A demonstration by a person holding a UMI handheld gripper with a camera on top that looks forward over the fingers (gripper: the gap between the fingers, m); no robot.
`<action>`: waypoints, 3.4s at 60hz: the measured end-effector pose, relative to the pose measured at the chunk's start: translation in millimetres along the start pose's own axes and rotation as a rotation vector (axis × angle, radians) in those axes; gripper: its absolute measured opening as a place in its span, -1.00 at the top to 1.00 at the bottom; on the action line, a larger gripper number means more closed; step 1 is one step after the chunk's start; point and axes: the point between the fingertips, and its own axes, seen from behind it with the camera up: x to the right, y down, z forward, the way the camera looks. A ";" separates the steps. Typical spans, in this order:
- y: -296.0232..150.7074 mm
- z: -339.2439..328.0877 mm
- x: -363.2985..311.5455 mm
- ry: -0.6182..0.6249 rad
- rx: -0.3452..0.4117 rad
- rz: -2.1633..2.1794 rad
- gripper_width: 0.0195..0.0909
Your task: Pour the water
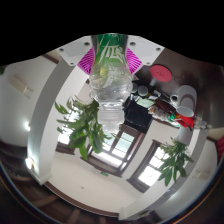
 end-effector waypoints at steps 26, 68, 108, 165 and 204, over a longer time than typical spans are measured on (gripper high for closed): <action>-120.5 91.0 -100.4 0.028 0.196 -1.193 0.58; -153.2 109.3 -154.1 0.115 0.333 -1.754 0.58; -119.4 97.5 -108.9 -0.311 0.079 0.424 0.50; -38.2 65.8 -141.5 -0.273 -0.023 0.429 -0.88; -53.0 -144.0 -60.4 -0.071 -0.133 0.427 -0.86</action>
